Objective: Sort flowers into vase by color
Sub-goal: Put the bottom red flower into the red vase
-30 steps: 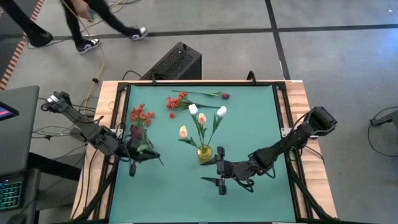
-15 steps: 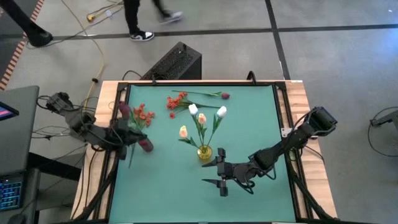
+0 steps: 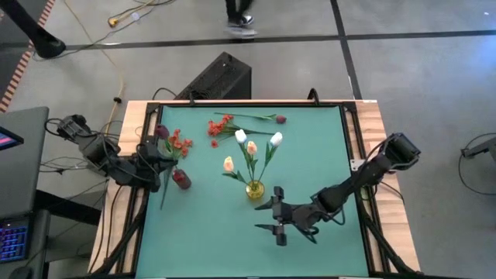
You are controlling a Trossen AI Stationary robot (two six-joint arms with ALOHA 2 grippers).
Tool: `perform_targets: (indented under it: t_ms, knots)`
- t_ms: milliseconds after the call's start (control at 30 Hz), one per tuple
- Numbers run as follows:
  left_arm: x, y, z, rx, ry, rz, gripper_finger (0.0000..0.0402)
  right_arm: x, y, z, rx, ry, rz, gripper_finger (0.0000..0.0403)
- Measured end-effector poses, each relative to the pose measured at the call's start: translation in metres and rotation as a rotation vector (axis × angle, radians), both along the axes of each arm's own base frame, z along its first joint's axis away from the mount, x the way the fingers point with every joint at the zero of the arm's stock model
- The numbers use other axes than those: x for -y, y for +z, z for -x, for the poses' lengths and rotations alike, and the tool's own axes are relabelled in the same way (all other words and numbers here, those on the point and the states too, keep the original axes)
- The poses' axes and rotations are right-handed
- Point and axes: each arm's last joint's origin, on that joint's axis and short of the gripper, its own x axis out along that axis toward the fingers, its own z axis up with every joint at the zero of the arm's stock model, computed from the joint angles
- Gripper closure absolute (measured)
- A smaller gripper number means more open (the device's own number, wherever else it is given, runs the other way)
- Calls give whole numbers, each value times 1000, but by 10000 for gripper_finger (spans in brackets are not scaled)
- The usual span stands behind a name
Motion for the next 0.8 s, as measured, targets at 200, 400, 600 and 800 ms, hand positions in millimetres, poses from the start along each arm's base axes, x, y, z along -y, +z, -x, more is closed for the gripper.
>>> perform_targets:
  t_ms: [200,400,600,800]
  knots:
    - [0,-1,0,-4,5,4,401,-6,0,3,-1,18,-1,127]
    - [-2,-4,2,-31,27,13,401,-10,0,6,-1,32,-2,127]
    - [-2,-4,3,-33,38,31,401,-14,0,9,-1,45,-1,127]
    - [0,-6,0,-58,28,24,367,-18,0,11,-1,56,-4,127]
